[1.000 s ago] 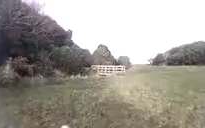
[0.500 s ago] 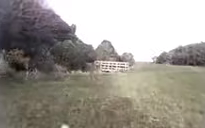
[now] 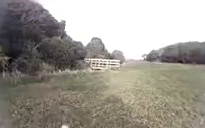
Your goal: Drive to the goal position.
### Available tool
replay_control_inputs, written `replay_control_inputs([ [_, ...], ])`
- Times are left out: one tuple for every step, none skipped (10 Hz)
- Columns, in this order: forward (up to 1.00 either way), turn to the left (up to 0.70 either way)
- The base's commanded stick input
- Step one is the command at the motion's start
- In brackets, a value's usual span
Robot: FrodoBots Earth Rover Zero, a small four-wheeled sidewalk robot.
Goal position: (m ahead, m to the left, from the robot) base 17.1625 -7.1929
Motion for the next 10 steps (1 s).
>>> replay_control_inputs([
  [0.85, -0.34],
  [0.85, -0.34],
  [0.85, -0.34],
  [0.85, -0.34],
  [0.85, -0.34],
  [0.85, -0.34],
  [0.85, -0.34],
  [0.85, -0.33],
  [0.85, -0.31],
  [0.85, -0.01],
])
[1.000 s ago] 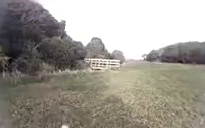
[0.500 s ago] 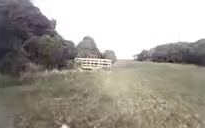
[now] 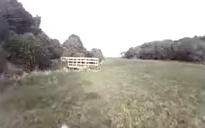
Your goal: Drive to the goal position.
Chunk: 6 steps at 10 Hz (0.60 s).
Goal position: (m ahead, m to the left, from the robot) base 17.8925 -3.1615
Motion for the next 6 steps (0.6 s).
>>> replay_control_inputs([
  [0.85, 0.0],
  [0.85, 0.0],
  [0.85, 0.0],
  [0.85, 0.0],
  [0.85, 0.0],
  [0.85, 0.0],
])
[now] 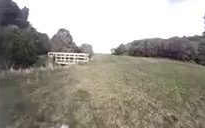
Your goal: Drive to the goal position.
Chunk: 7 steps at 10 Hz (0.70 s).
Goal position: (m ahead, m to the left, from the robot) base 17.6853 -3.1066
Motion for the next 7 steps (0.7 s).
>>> replay_control_inputs([
  [0.85, 0.0],
  [0.85, 0.0],
  [0.85, 0.0],
  [0.85, 0.0],
  [0.85, 0.0],
  [0.85, 0.0],
  [0.85, 0.0],
])
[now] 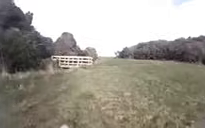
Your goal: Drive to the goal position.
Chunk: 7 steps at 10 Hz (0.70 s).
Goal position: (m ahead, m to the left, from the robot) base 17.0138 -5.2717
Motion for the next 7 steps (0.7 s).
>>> replay_control_inputs([
  [0.85, 0.0],
  [0.85, 0.0],
  [0.85, 0.0],
  [0.85, 0.0],
  [0.85, 0.0],
  [0.85, 0.0],
  [0.85, 0.0],
])
